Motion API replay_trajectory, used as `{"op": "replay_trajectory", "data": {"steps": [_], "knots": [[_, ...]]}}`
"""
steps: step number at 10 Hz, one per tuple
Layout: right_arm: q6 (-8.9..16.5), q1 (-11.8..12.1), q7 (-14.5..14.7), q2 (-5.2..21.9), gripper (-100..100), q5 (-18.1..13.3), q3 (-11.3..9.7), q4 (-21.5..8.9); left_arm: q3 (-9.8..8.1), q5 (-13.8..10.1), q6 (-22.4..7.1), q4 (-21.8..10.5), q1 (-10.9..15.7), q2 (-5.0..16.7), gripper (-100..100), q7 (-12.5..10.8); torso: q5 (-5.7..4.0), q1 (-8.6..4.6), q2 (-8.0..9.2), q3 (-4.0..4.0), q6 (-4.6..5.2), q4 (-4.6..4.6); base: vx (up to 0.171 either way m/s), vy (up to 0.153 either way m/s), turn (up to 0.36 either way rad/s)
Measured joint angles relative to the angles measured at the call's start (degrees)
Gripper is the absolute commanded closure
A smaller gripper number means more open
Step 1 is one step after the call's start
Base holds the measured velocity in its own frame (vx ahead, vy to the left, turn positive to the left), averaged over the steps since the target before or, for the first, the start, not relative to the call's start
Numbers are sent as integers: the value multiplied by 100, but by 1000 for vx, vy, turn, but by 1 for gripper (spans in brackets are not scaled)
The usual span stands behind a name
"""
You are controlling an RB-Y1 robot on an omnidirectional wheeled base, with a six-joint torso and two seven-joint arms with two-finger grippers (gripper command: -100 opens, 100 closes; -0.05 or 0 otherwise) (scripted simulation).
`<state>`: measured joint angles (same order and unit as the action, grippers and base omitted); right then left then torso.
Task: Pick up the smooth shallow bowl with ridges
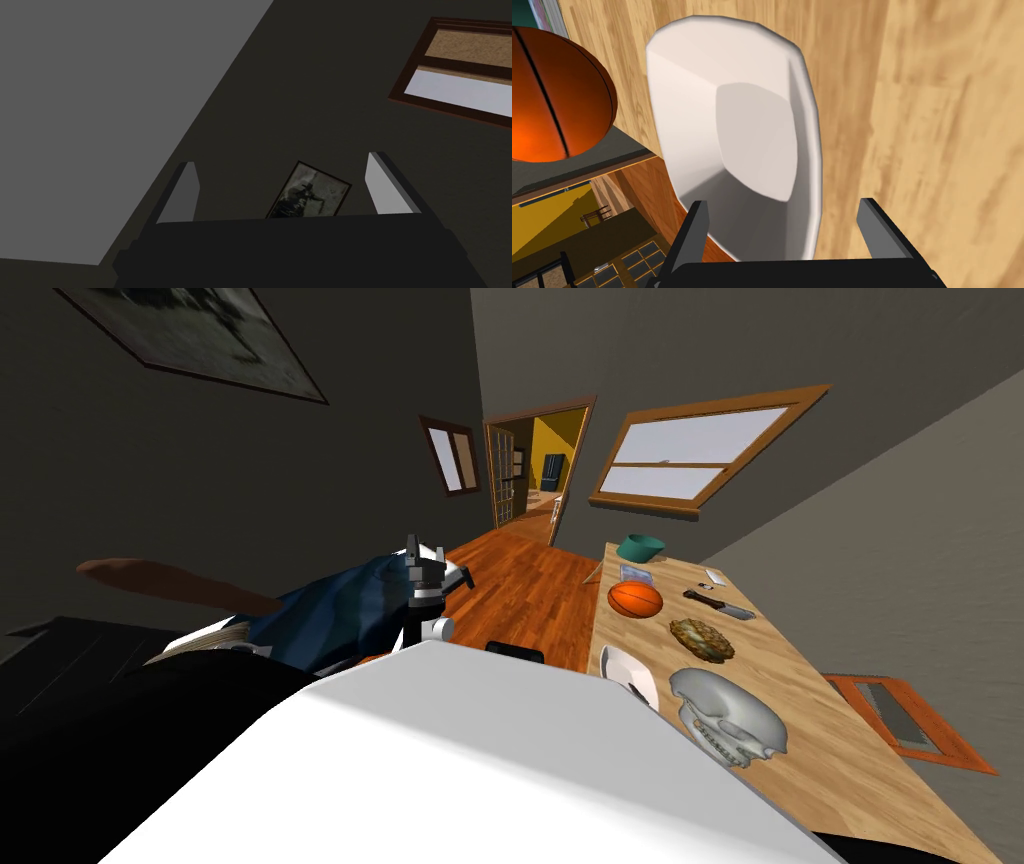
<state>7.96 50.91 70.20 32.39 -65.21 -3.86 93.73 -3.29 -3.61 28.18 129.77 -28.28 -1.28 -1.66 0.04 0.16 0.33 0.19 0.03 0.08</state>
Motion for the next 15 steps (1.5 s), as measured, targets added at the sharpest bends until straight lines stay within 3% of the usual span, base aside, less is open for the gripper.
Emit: {"op": "replay_trajectory", "data": {"steps": [5, 6, 10, 11, 12, 15], "knots": [[51, -430, -221, 110, -100, 315, 151, -646, 0, 0, 0, 0, 0, 0, 0, 0, 1, 4, 2, 1, 1, 1, -66, 44, 166], [40, -441, -234, 107, 100, 316, 162, -666, -1, 0, 0, 0, -1, 0, 0, 0, -1, -6, -10, -5, 4, -2, -7, 4, -7], [39, -438, -233, 107, 100, 316, 158, -665, -1, 0, 0, 0, -2, 1, 0, 0, -1, -14, -26, -14, 4, -5, -1, 1, -1], [38, -438, -232, 107, 0, 316, 158, -666, -1, 0, 0, 0, -2, 1, 0, 0, 0, -13, -26, -14, 4, -4, 0, 0, 0], [38, -438, -232, 106, 100, 316, 157, -666, -1, 0, 0, 0, -2, 1, 0, 0, 1, -12, -26, -14, 4, -4, 36, -26, -225], [98, -221, -121, 113, 100, 243, 23, -316, -2, 0, 0, 0, -3, 1, 0, 0, 3, -27, -49, -26, 7, -8, 89, -57, -234]]}}
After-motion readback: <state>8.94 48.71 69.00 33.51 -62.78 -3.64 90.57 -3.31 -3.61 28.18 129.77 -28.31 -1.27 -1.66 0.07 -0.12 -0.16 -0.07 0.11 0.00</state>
